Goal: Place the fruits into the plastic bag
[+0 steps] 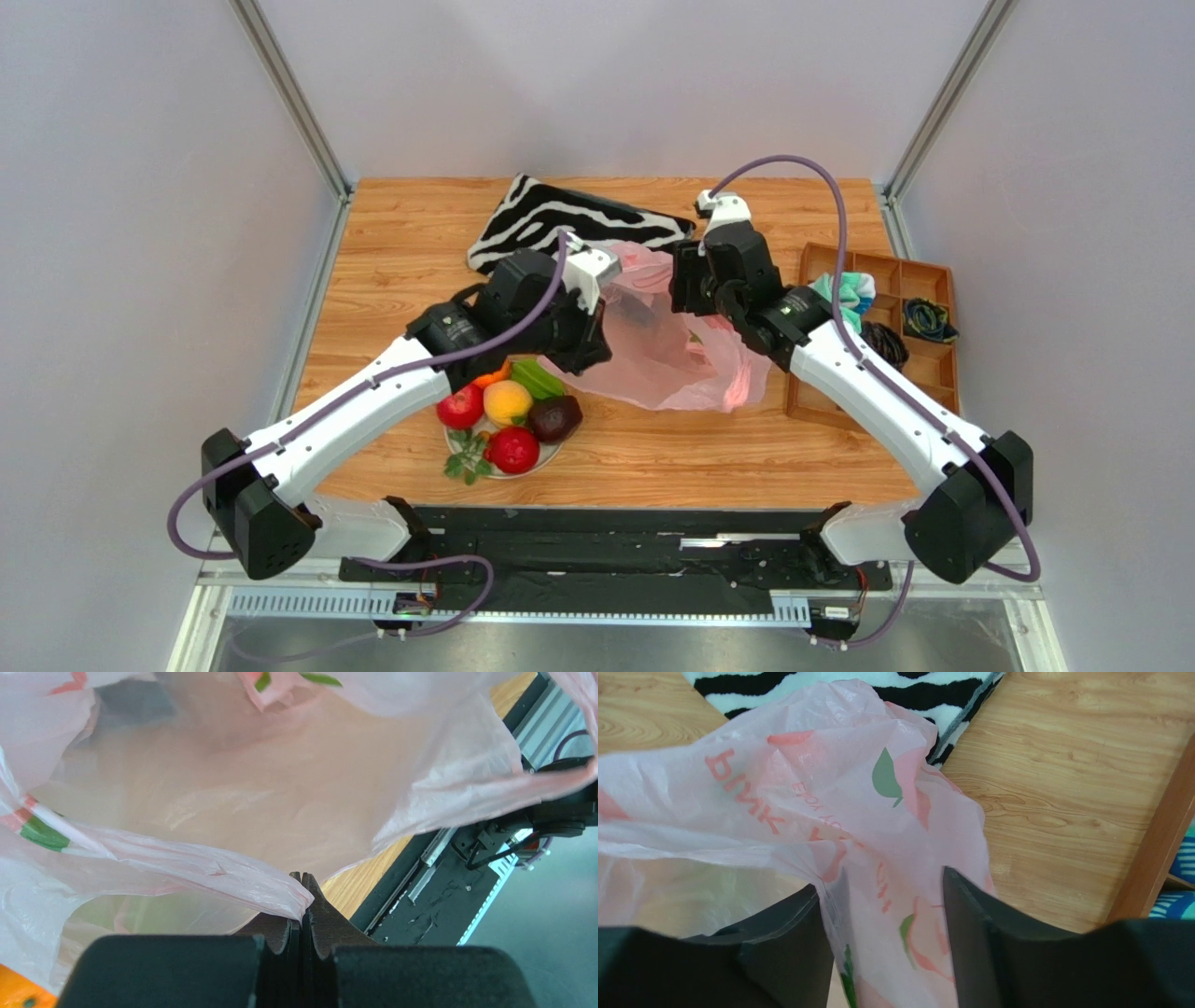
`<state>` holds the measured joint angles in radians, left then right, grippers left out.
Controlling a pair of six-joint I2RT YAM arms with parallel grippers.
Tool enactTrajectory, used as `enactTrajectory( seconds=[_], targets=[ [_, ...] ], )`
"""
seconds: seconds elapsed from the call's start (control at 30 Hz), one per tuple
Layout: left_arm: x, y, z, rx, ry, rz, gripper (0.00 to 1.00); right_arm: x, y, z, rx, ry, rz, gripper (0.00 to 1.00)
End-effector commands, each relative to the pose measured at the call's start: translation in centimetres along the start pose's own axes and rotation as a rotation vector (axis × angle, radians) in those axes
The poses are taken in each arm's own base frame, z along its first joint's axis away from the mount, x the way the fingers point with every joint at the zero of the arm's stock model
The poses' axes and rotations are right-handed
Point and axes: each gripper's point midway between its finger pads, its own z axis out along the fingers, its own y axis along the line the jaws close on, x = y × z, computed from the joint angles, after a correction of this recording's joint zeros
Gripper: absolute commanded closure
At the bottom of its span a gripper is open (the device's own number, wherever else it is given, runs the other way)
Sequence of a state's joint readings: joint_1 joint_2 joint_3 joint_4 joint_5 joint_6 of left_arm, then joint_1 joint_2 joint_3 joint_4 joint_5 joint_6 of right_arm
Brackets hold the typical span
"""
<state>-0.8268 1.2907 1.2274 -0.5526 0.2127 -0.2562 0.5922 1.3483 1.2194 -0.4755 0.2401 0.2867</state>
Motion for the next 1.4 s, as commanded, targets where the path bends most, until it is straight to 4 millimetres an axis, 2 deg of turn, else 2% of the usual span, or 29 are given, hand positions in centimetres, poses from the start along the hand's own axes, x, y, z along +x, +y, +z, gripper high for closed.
enactTrajectory(
  seconds=[0.0,0.1,0.17,0.2,0.23,0.33,0.37,0.4,0.47,0.5,0.57,0.6,0.63,0.67,0.7,0.77,0.8,0.87,0.9,0.97,1.0,1.1,1.13,1.23,1.37],
  targets=[
    [-3.4,-0.2,-1.8,0.094,-0.057,0.017,1.0,-2.1,0.9,-3.1,-0.096,-0.093,-0.028,0.37],
    [-4.4,0.4,-2.3,0.095,-0.056,0.046,1.0,-3.2,2.1,-5.2,-0.191,-0.149,-0.037,0.31],
    [-5.2,0.8,-2.6,0.099,-0.069,0.063,1.0,-4.5,2.9,-7.6,-0.269,-0.221,-0.038,0.29],
    [-5.6,1.7,-2.7,0.094,-0.077,0.049,1.0,-4.9,3.3,-8.5,-0.301,-0.246,-0.039,0.28],
    [-6.1,1.5,-2.9,0.126,-0.087,0.037,1.0,-5.3,4.1,-10.3,-0.369,-0.277,-0.044,0.27],
    [-7.0,2.8,-3.2,0.135,-0.115,-0.01,1.0,-6.3,6.5,-13.4,-0.508,-0.351,-0.078,0.25],
    [-7.1,3.1,-3.2,0.132,-0.12,-0.015,1.0,-6.2,7.2,-14.0,-0.54,-0.356,-0.09,0.25],
    [-6.9,3.7,-3.1,0.123,-0.12,-0.027,1.0,-5.5,9.0,-14.8,-0.597,-0.349,-0.114,0.25],
    [-6.9,4.3,-3.0,0.111,-0.133,-0.033,1.0,-4.6,10.9,-14.7,-0.626,-0.348,-0.17,0.25],
    [-6.5,4.6,-2.8,0.108,-0.126,-0.04,1.0,-3.2,13.4,-15.6,-0.689,-0.334,-0.211,0.25],
    [-6.3,5.6,-2.7,0.095,-0.129,-0.058,1.0,-1.3,15.9,-14.6,-0.7,-0.31,-0.26,0.25],
    [-5.9,6.0,-2.5,0.092,-0.122,-0.074,1.0,0.3,17.9,-15.3,-0.759,-0.283,-0.282,0.24],
    [-5.8,6.4,-2.5,0.087,-0.12,-0.087,1.0,0.9,18.7,-14.7,-0.748,-0.273,-0.273,0.24],
    [-5.6,7.4,-2.6,0.065,-0.121,-0.109,1.0,2.7,19.9,-13.5,-0.756,-0.222,-0.285,0.24],
    [-5.3,7.9,-2.5,0.054,-0.116,-0.128,1.0,4.2,21.4,-13.5,-0.785,-0.182,-0.285,0.24],
    [-5.1,9.1,-2.5,0.027,-0.113,-0.157,1.0,5.9,22.7,-12.7,-0.774,-0.131,-0.298,0.24],
    [-4.9,9.3,-2.4,0.021,-0.106,-0.164,1.0,7.9,24.6,-12.4,-0.786,-0.083,-0.334,0.24],
    [-4.7,9.8,-2.2,0.004,-0.097,-0.165,1.0,9.5,25.7,-11.2,-0.734,-0.059,-0.384,0.24],
    [-4.7,9.9,-2.2,0.002,-0.095,-0.165,1.0,11.0,27.3,-11.0,-0.731,-0.032,-0.421,0.24],
    [-4.5,10.0,-2.1,-0.001,-0.09,-0.168,1.0,12.6,27.8,-9.9,-0.67,0.012,-0.478,0.23],
    [-4.3,10.0,-2.0,0.002,-0.082,-0.172,1.0,13.7,29.0,-9.3,-0.659,0.038,-0.507,0.22],
    [-4.4,9.9,-2.0,0.009,-0.08,-0.17,1.0,16.1,28.9,-7.5,-0.576,0.105,-0.56,0.22],
    [-4.3,9.9,-2.0,0.011,-0.077,-0.173,1.0,17.2,28.8,-6.3,-0.53,0.133,-0.58,0.21],
    [-4.3,9.8,-2.1,0.012,-0.075,-0.171,1.0,19.1,28.5,-4.4,-0.451,0.165,-0.613,0.21],
    [-4.2,9.7,-2.3,0.009,-0.075,-0.167,1.0,20.4,28.6,-3.5,-0.4,0.184,-0.619,0.2]
  ],
)
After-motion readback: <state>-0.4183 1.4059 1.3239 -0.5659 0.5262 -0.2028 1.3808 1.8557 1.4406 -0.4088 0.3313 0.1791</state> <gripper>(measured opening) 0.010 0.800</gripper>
